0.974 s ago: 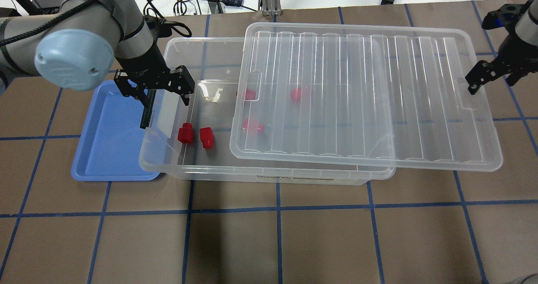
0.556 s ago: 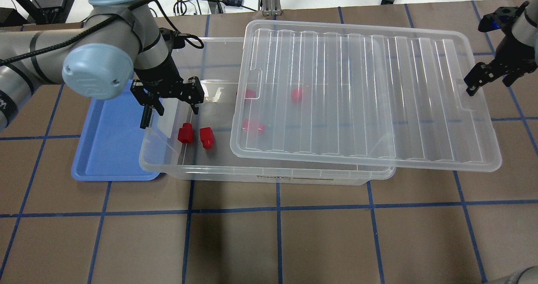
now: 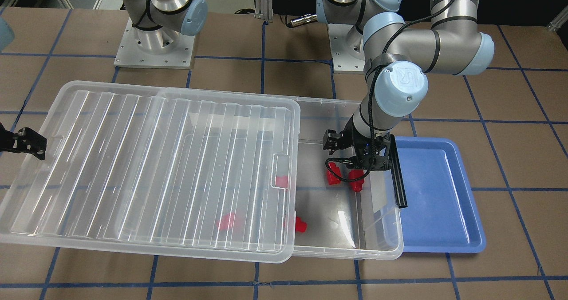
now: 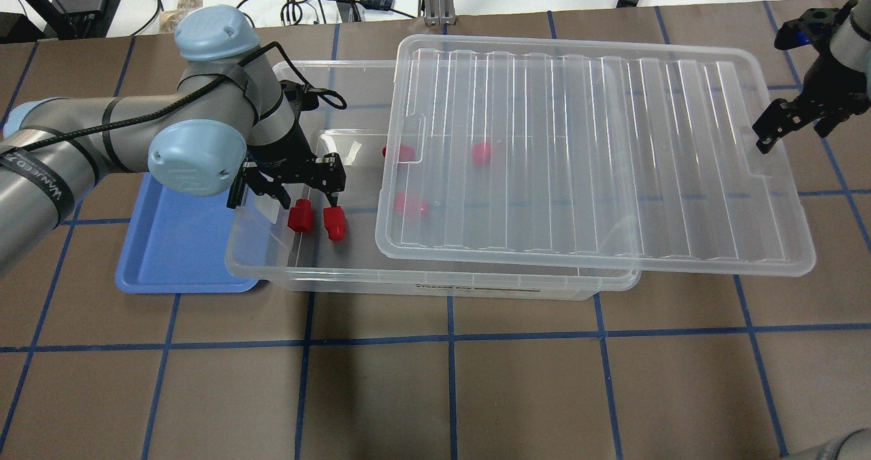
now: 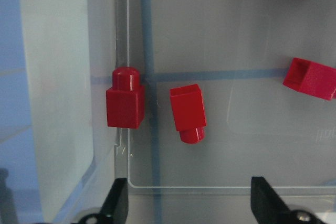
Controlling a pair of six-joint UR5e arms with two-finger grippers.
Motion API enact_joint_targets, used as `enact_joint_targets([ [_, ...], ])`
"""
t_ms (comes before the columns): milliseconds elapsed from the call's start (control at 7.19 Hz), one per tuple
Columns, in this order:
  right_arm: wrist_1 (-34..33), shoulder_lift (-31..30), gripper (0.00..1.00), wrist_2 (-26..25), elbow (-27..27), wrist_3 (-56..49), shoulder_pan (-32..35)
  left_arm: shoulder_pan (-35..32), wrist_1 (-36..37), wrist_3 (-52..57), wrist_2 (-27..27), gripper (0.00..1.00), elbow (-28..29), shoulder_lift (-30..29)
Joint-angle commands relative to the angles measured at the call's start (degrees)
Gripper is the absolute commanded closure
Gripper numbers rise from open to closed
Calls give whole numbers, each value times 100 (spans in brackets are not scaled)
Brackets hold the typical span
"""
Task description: Place red block in blue tray from box
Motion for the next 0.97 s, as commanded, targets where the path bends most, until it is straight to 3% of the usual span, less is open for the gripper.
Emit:
enact_joint_targets([
  [0, 0, 11, 0, 0, 3, -61, 0, -1, 108, 14, -6, 22, -21, -225],
  [834, 52, 151, 0, 8, -172, -184, 9, -1, 811, -4, -6, 24, -223, -744],
])
